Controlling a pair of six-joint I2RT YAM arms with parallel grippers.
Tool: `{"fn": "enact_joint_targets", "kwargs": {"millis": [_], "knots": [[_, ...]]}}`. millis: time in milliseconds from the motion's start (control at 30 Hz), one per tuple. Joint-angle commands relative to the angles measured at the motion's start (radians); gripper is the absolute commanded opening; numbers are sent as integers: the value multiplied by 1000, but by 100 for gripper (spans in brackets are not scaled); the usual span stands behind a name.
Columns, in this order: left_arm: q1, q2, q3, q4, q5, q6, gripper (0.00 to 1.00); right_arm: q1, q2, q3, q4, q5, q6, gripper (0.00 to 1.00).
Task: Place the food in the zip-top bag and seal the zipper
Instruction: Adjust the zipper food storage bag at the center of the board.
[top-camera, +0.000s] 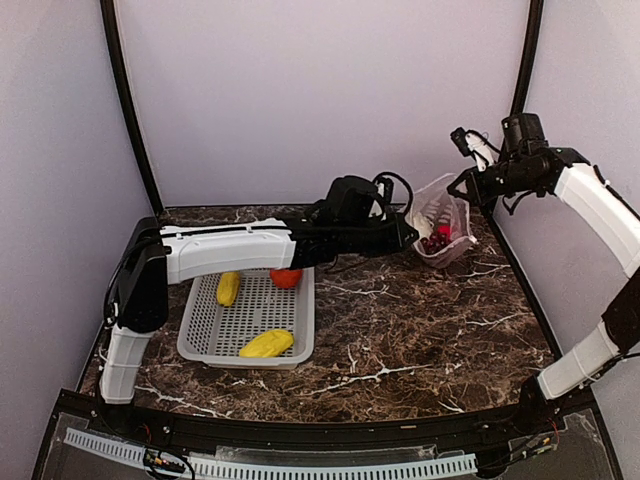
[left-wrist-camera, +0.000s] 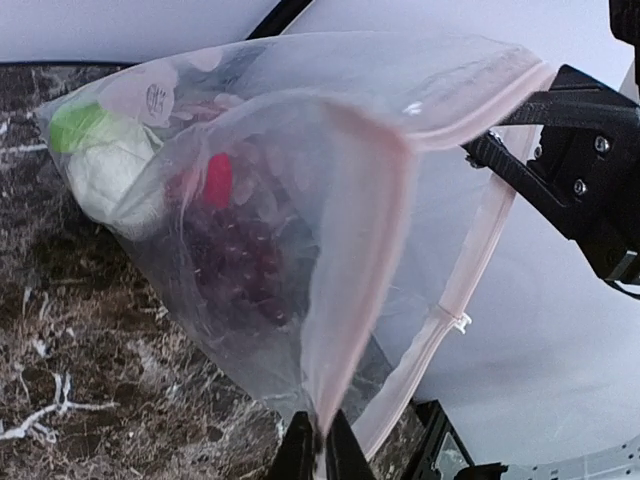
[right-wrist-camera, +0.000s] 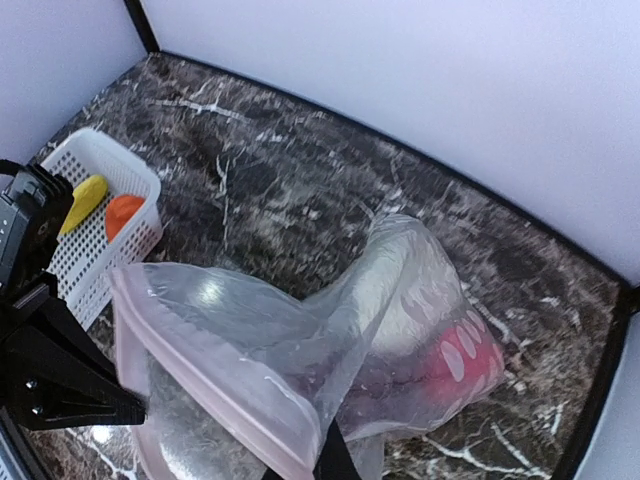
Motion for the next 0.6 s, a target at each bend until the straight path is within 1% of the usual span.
{"fn": "enact_joint_targets", "kwargs": {"millis": [0,233,333,367,400,433,500,533,567], "knots": [[-7,-13,-51,-11,56,-24,8,11,14,-109,56,-134,2,0],[2,-20,-40,-40,75,2,8,14,14,-151,70,-241,25,0],[1,-40,-82,-15,100,-2,7,14,9,-165,73,-263,23,0],[0,-64,-99,2,107,-4,11,14,5,-167,74,-260,19,0],[-1,-81,-149,9,118,-1,13,14,-3,-169,76,-256,13,0],[-4,-124,-182,17,118,16,19,14,-13,-174,81,-252,10,0],[-7,-210,-289,13,90,59,27,14,-35,-194,96,-265,1,0],[-7,-276,-369,6,59,85,28,14,-46,-206,108,-278,-6,0],[-7,-308,-442,-13,40,99,33,14,-54,-222,120,-289,-7,0]]}}
